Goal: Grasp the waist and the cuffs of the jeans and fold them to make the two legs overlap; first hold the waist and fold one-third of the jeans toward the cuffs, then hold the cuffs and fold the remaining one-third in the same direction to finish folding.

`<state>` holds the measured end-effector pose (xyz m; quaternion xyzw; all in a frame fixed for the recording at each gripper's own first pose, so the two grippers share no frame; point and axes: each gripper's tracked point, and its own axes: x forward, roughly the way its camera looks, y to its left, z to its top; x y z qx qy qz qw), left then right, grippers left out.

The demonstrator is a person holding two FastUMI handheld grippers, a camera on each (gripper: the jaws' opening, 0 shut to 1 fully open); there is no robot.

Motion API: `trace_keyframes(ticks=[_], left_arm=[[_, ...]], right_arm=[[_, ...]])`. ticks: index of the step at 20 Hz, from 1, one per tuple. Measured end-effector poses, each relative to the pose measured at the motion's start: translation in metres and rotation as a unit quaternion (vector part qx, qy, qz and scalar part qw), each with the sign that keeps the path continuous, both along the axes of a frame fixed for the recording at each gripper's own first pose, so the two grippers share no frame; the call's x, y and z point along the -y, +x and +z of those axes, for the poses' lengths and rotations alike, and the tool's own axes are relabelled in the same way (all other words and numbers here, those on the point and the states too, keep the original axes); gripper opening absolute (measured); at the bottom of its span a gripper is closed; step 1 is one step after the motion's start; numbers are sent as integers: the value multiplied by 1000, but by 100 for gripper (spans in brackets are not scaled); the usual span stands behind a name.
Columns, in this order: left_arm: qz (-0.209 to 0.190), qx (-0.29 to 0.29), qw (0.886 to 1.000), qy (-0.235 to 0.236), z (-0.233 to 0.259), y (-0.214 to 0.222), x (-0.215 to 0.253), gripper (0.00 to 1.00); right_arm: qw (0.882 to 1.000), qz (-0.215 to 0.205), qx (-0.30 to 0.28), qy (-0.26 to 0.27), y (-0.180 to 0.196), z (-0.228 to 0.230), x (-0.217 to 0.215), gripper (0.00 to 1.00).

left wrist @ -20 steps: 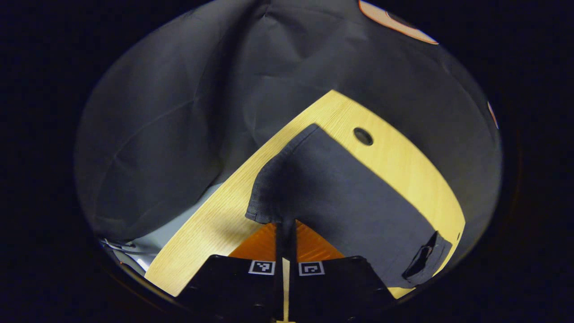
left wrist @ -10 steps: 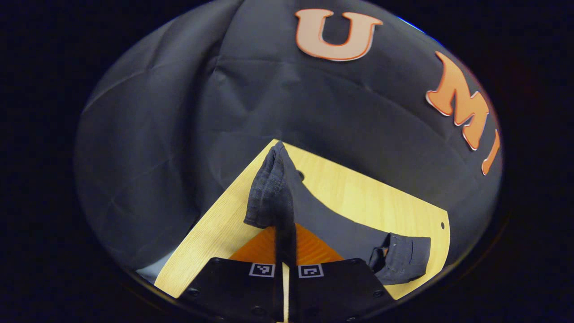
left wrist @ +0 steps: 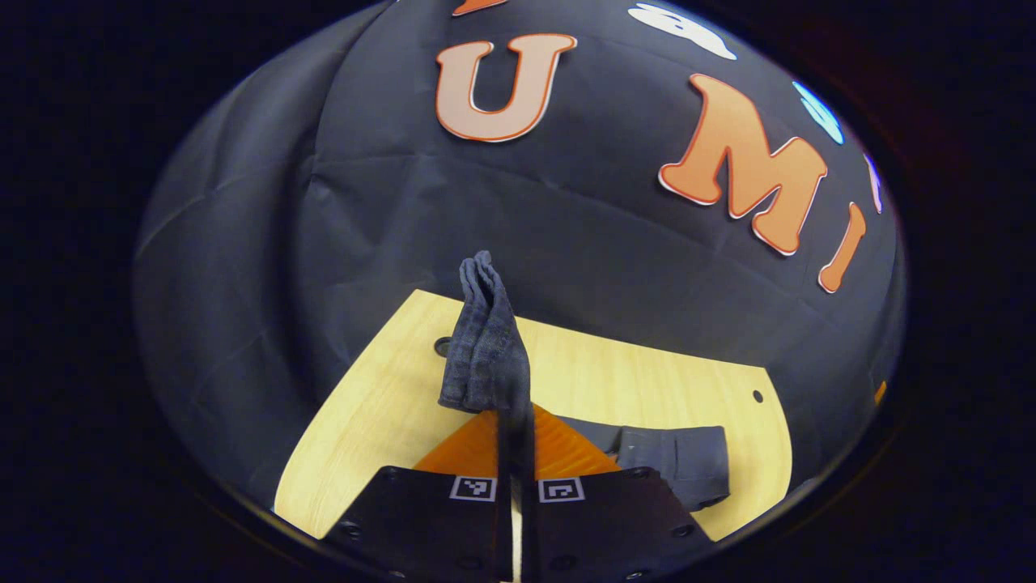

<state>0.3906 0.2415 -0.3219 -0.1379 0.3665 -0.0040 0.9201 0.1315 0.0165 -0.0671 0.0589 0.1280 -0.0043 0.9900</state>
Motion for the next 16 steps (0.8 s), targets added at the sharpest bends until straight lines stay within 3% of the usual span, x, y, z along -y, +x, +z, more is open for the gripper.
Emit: trace_keyframes(ticks=[5,6,7,16], left_arm=[[-33,19,999,-6,28,9,58,5],[-43,21,999,-8,34,8,73,5],[-48,22,999,-8,37,8,84,4],[-105,9,994,-19,47,8,197,5]], right_arm=[[1000,0,0,6,7,-5,17,94],[1000,-1,0,7,9,-6,21,99],[1000,1,-2,10,15,-6,26,94],[999,19,-21,23,29,-21,43,94]])
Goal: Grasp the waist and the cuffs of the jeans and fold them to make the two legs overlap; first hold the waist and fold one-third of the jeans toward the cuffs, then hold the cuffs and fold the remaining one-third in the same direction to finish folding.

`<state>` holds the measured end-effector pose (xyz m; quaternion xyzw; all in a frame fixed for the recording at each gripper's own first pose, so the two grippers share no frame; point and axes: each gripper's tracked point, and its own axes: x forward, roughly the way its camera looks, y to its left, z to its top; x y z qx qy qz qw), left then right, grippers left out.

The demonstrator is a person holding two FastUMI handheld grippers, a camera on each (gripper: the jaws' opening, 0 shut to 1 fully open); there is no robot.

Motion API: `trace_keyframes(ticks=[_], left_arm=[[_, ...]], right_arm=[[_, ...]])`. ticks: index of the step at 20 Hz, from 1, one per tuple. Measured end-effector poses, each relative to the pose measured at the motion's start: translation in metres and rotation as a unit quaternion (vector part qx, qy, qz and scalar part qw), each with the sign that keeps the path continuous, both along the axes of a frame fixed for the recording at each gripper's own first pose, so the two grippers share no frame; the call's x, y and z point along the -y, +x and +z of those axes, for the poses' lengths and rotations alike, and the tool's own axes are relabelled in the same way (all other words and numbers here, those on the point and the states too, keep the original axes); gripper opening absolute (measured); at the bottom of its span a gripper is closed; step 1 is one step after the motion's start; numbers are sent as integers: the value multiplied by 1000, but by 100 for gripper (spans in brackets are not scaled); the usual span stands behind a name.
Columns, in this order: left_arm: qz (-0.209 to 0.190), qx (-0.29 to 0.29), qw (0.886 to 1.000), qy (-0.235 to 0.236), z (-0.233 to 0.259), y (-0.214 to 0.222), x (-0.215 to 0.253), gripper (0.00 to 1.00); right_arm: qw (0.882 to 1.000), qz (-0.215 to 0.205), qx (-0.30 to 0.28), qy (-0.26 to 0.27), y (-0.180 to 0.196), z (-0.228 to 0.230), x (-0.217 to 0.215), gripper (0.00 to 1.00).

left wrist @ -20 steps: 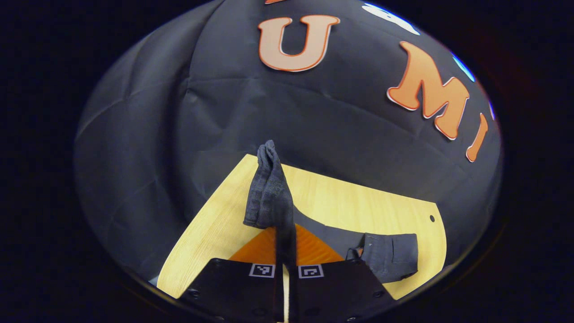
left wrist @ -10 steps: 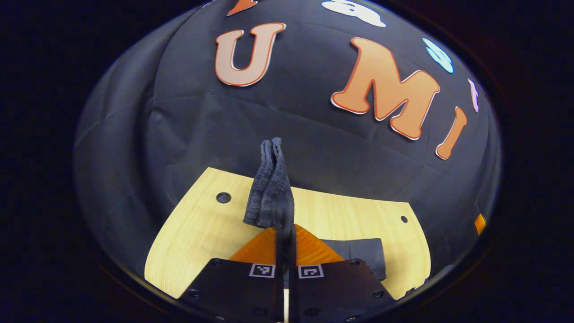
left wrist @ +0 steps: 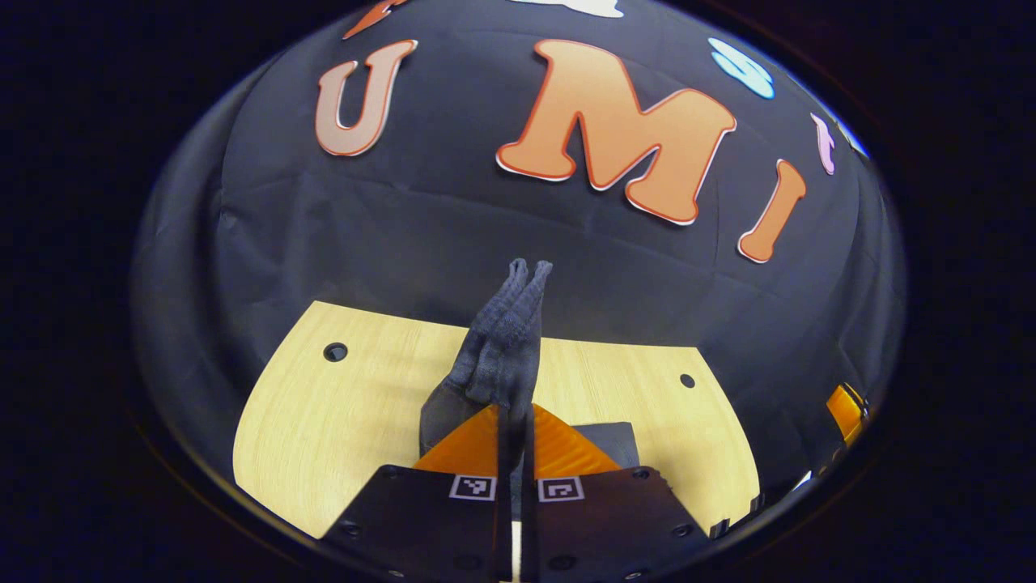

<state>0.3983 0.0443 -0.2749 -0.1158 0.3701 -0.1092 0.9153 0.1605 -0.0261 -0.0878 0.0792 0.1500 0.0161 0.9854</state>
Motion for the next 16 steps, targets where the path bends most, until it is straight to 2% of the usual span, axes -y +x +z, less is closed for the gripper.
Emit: trace_keyframes(ticks=[1,2,6,7,8,9,10,16], left_arm=[[-5,-2,1000,2,-2,0,11,4],[-11,-7,1000,2,-4,-1,23,5],[-41,-24,999,12,-15,-11,66,5],[-48,-27,998,16,-19,-13,75,5],[-55,-32,998,19,-24,-16,85,5],[-63,-37,997,22,-28,-20,94,5],[-71,-43,996,24,-33,-25,103,5],[-99,-115,987,45,-75,-58,150,5]], right_arm=[[1000,2,-2,1,0,-2,1,99],[1000,3,-3,3,0,-4,4,94],[1000,6,-9,8,2,-12,17,94],[1000,7,-9,9,4,-13,21,99],[1000,7,-10,10,4,-15,24,94],[1000,7,-11,10,6,-17,29,99],[1000,8,-12,10,7,-18,32,94],[1000,13,-18,13,11,-25,45,94]])
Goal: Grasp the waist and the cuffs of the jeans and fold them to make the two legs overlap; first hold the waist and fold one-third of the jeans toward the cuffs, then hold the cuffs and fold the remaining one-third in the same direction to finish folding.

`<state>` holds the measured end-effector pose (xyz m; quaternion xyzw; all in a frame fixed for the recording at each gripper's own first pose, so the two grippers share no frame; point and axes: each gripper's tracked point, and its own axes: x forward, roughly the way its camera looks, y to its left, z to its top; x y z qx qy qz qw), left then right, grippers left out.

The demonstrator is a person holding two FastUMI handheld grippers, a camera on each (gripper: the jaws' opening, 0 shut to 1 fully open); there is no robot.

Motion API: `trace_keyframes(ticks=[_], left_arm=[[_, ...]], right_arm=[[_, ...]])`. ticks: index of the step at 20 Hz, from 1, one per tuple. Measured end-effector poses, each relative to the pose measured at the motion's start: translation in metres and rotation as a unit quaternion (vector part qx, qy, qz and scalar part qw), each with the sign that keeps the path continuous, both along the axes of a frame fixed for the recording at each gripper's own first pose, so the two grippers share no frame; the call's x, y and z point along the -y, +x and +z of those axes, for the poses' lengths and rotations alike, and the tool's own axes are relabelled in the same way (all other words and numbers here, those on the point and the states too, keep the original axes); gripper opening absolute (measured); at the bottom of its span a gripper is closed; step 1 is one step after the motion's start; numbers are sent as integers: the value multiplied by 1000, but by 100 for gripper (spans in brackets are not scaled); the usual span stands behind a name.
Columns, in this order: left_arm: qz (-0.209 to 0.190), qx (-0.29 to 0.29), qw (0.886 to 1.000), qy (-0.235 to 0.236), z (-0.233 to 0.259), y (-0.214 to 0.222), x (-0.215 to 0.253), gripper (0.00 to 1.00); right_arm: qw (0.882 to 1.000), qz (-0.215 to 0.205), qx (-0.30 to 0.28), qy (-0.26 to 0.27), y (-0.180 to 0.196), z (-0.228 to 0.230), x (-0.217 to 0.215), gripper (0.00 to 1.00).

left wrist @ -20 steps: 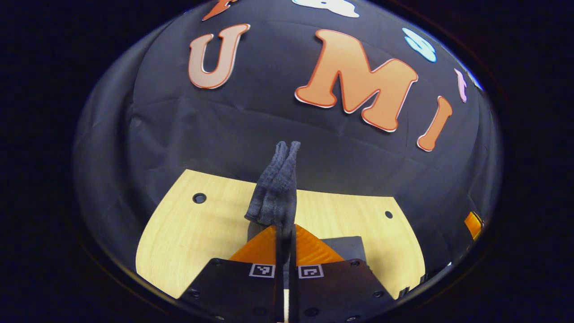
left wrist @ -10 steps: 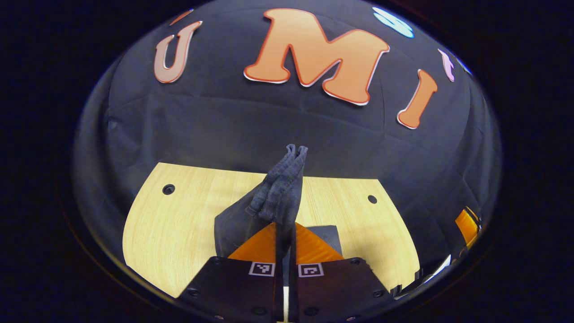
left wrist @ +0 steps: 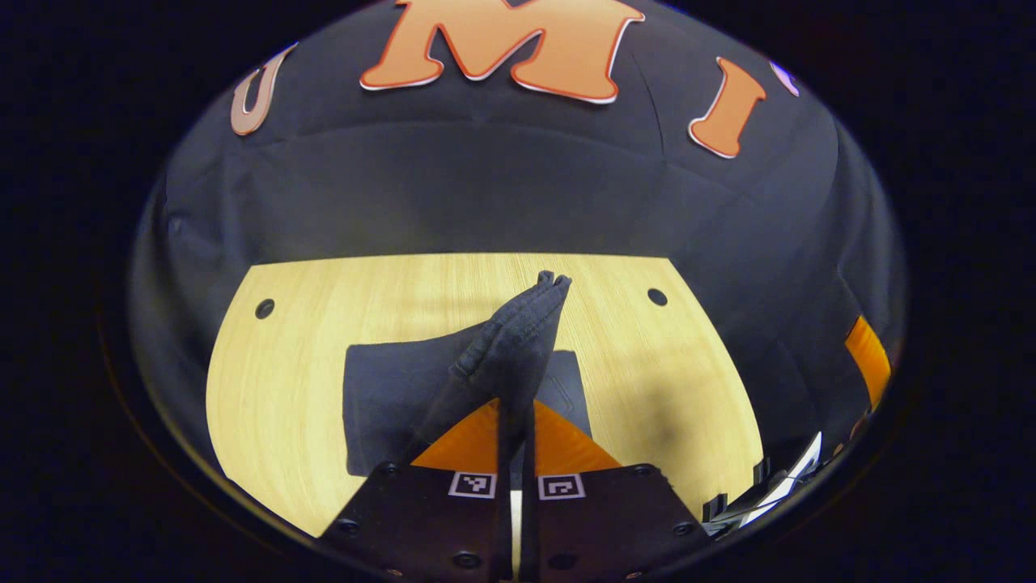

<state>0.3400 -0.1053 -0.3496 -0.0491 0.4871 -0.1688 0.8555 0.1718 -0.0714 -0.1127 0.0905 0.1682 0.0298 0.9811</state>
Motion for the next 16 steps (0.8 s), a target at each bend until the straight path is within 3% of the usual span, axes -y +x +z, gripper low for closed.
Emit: trace_keyframes(ticks=[2,4,5,6,8,10,12,14,16], left_arm=[[-19,-25,1000,-2,-12,-15,15,7],[-33,-40,998,-29,-11,-31,33,19],[-38,-35,998,-35,-5,-31,35,35],[-41,-27,998,-34,-2,-32,35,49],[-43,1,999,-30,9,-29,27,76],[-33,42,998,-33,31,-23,15,79],[-14,96,995,-30,58,-14,-2,89],[9,153,988,-21,86,-8,-27,96],[36,207,977,-18,115,-7,-45,96]], right_arm=[[1000,2,0,-3,0,-2,2,94],[1000,5,-1,1,-2,-2,2,94],[1000,7,0,2,-2,-3,3,99],[1000,6,0,1,-3,-2,3,94],[1000,9,5,0,-4,1,0,95],[1000,13,11,-1,-5,4,-4,94],[1000,16,25,-7,-6,12,-11,94],[999,19,44,-19,-5,21,-19,94],[997,27,65,-28,-7,32,-31,94]])
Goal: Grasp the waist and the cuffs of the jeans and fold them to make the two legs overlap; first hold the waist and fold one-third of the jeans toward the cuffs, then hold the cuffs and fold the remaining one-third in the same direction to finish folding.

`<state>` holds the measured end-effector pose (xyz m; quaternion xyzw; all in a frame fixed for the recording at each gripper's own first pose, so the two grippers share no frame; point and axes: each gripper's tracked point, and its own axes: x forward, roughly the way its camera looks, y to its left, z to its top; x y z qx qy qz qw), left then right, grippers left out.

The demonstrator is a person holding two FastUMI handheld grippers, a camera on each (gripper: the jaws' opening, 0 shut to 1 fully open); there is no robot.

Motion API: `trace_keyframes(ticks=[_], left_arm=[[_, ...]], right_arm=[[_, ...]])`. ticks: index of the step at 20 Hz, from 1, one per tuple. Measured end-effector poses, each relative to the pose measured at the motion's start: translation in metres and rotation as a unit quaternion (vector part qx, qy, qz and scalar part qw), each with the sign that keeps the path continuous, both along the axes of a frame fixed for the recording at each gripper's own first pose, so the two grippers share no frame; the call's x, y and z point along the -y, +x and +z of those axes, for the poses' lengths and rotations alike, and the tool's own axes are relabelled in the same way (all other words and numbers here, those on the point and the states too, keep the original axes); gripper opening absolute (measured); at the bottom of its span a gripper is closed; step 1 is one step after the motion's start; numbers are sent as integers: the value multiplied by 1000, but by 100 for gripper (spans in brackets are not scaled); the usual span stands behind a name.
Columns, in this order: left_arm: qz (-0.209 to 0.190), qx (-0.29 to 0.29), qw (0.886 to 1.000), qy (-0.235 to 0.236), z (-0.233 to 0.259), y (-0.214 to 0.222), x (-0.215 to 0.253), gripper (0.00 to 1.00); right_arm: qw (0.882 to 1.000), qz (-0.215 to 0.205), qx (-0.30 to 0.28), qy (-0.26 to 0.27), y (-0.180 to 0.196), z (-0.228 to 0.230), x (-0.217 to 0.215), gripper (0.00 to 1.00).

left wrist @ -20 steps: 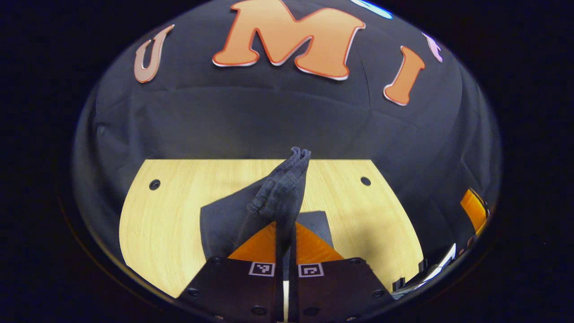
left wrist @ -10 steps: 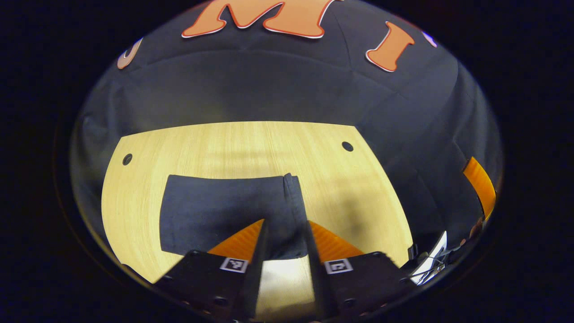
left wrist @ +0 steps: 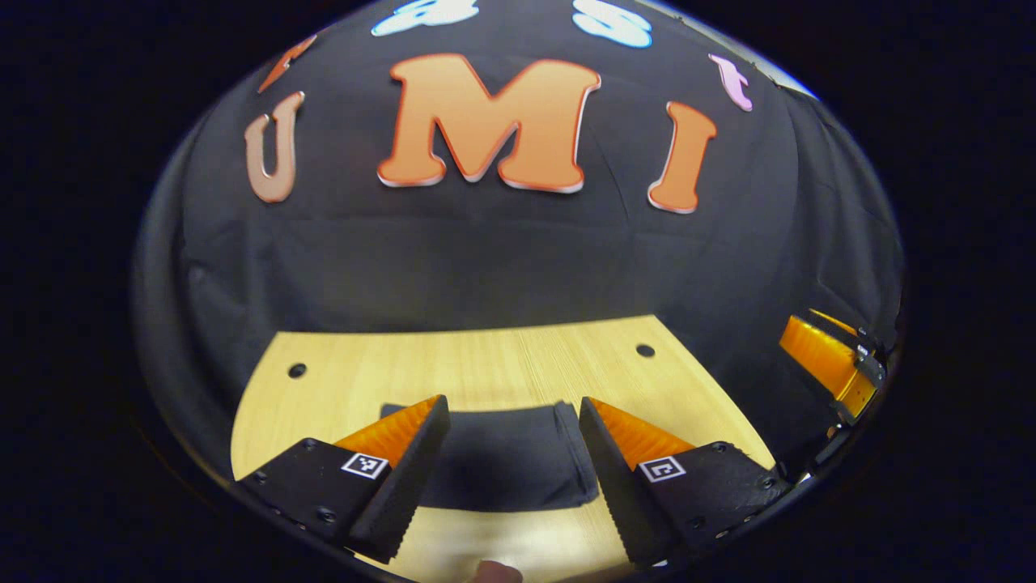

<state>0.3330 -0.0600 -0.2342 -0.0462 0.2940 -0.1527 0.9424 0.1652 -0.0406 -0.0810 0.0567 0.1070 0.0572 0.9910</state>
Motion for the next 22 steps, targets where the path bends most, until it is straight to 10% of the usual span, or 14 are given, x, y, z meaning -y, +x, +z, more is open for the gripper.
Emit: trace_keyframes(ticks=[8,22], left_arm=[[116,190,975,-22,68,-15,-39,96],[150,313,938,20,108,-107,-93,96]], right_arm=[[994,57,91,-28,-11,28,-70,94],[981,117,154,19,-44,46,-145,95]])
